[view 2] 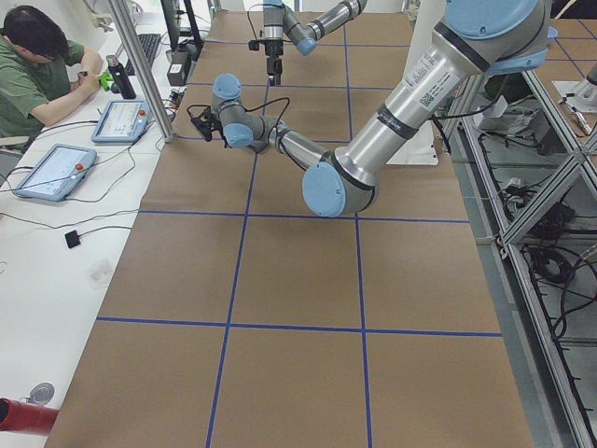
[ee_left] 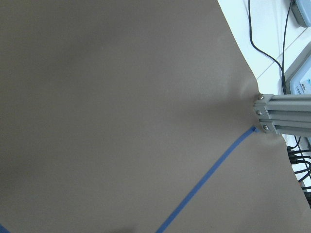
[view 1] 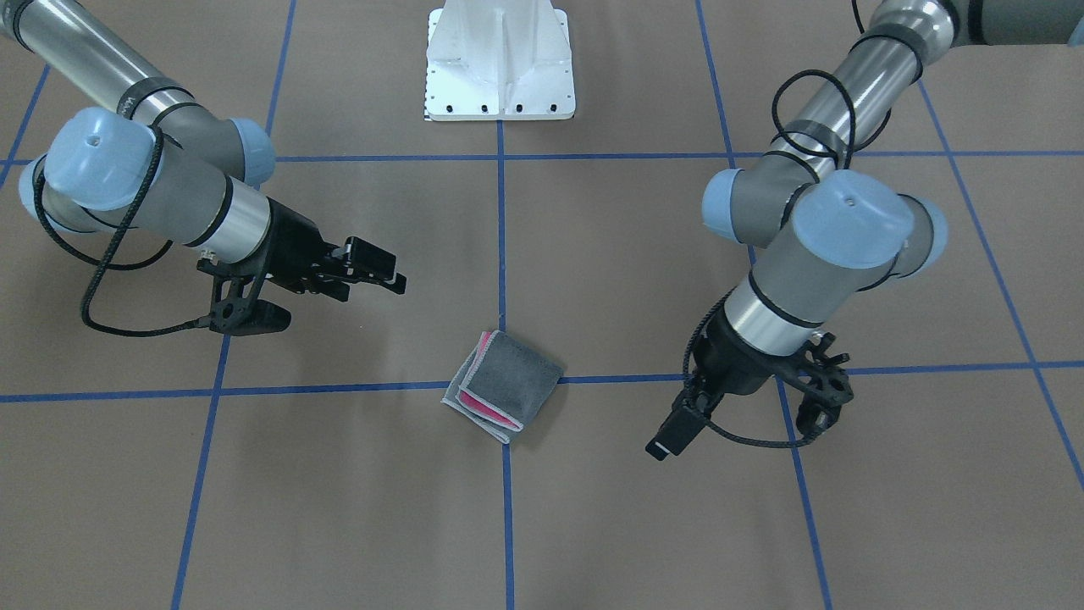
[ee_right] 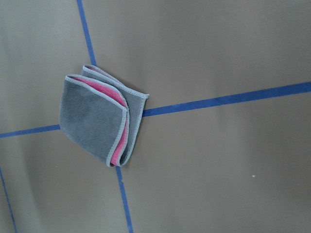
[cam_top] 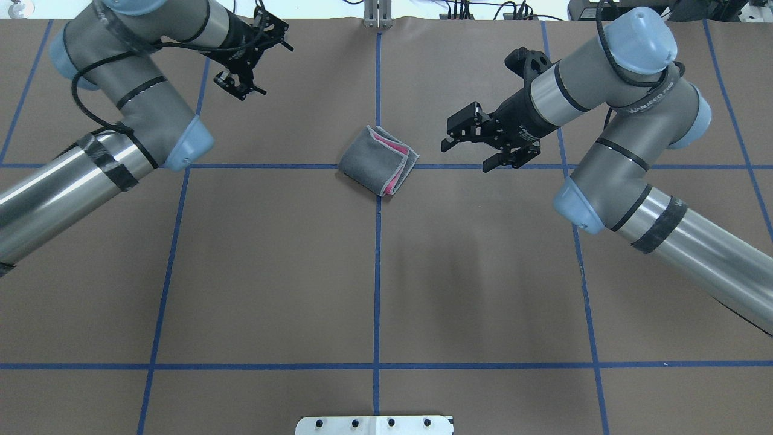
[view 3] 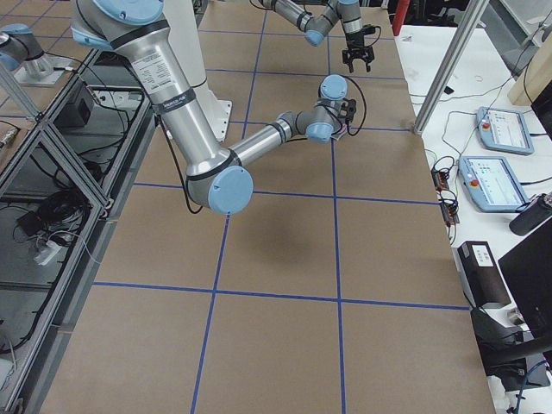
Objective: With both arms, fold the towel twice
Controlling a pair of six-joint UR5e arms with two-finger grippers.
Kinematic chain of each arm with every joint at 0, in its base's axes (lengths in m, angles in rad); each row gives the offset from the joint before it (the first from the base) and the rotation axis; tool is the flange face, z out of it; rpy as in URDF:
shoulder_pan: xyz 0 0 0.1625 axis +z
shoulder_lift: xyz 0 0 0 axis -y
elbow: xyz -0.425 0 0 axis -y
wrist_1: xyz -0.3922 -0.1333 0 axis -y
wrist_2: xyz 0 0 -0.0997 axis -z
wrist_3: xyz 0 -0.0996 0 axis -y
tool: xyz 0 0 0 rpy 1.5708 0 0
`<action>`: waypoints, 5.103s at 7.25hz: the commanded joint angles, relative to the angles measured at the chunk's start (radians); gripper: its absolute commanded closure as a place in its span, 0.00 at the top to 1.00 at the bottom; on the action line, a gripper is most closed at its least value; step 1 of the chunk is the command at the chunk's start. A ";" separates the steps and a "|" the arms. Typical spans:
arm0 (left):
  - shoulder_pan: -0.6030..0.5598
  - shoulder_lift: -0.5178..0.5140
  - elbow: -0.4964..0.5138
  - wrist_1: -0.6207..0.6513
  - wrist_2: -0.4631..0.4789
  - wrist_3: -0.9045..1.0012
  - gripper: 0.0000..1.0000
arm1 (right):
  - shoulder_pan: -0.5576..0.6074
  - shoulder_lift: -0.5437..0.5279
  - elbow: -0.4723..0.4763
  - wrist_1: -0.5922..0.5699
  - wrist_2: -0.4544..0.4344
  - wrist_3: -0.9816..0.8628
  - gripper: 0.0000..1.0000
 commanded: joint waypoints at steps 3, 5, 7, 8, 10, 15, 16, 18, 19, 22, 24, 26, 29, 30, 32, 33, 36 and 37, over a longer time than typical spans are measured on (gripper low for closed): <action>-0.067 0.078 -0.027 -0.010 -0.056 0.113 0.99 | -0.162 0.115 -0.015 -0.001 -0.268 0.035 0.14; -0.072 0.079 -0.025 -0.010 -0.056 0.113 0.99 | -0.186 0.272 -0.212 0.004 -0.320 0.032 0.00; -0.072 0.079 -0.024 -0.009 -0.056 0.113 0.99 | -0.187 0.294 -0.268 0.004 -0.337 0.028 0.00; -0.072 0.081 -0.024 -0.010 -0.056 0.113 0.99 | -0.190 0.331 -0.323 0.004 -0.353 0.028 0.00; -0.073 0.081 -0.025 -0.010 -0.056 0.113 0.99 | -0.199 0.398 -0.427 0.007 -0.377 0.026 0.00; -0.072 0.087 -0.027 -0.012 -0.056 0.113 0.99 | -0.210 0.452 -0.573 0.008 -0.434 0.025 0.00; -0.072 0.087 -0.027 -0.012 -0.056 0.113 0.99 | -0.210 0.451 -0.587 0.008 -0.436 0.025 0.00; -0.072 0.087 -0.027 -0.012 -0.056 0.113 0.99 | -0.210 0.452 -0.596 0.008 -0.442 0.025 0.00; -0.072 0.087 -0.027 -0.012 -0.056 0.113 0.99 | -0.210 0.452 -0.599 0.008 -0.443 0.025 0.00; -0.070 0.087 -0.025 -0.012 -0.053 0.111 0.99 | -0.181 0.460 -0.595 0.010 -0.440 0.026 0.00; -0.067 0.087 -0.024 -0.012 -0.053 0.111 0.99 | -0.145 0.458 -0.595 0.008 -0.434 0.028 0.00; -0.067 0.085 -0.027 -0.012 -0.056 0.113 0.99 | -0.068 0.442 -0.587 0.005 -0.337 0.025 0.95; -0.148 0.088 -0.044 -0.001 -0.152 0.249 1.00 | 0.093 0.310 -0.404 -0.065 -0.113 -0.053 1.00; -0.199 0.133 -0.065 -0.003 -0.168 0.360 1.00 | 0.128 0.263 -0.324 -0.169 -0.089 -0.152 1.00; -0.288 0.280 -0.117 0.004 -0.231 0.740 1.00 | 0.200 0.189 -0.189 -0.422 -0.066 -0.397 1.00; -0.360 0.323 -0.122 0.060 -0.254 0.924 1.00 | 0.245 0.137 -0.140 -0.505 -0.045 -0.534 1.00; -0.382 0.351 -0.128 0.119 -0.254 1.038 1.00 | 0.206 0.118 -0.115 -0.489 -0.035 -0.594 1.00; -0.377 0.348 -0.130 0.119 -0.255 1.036 1.00 | 0.158 0.132 -0.159 -0.349 -0.050 -0.563 0.99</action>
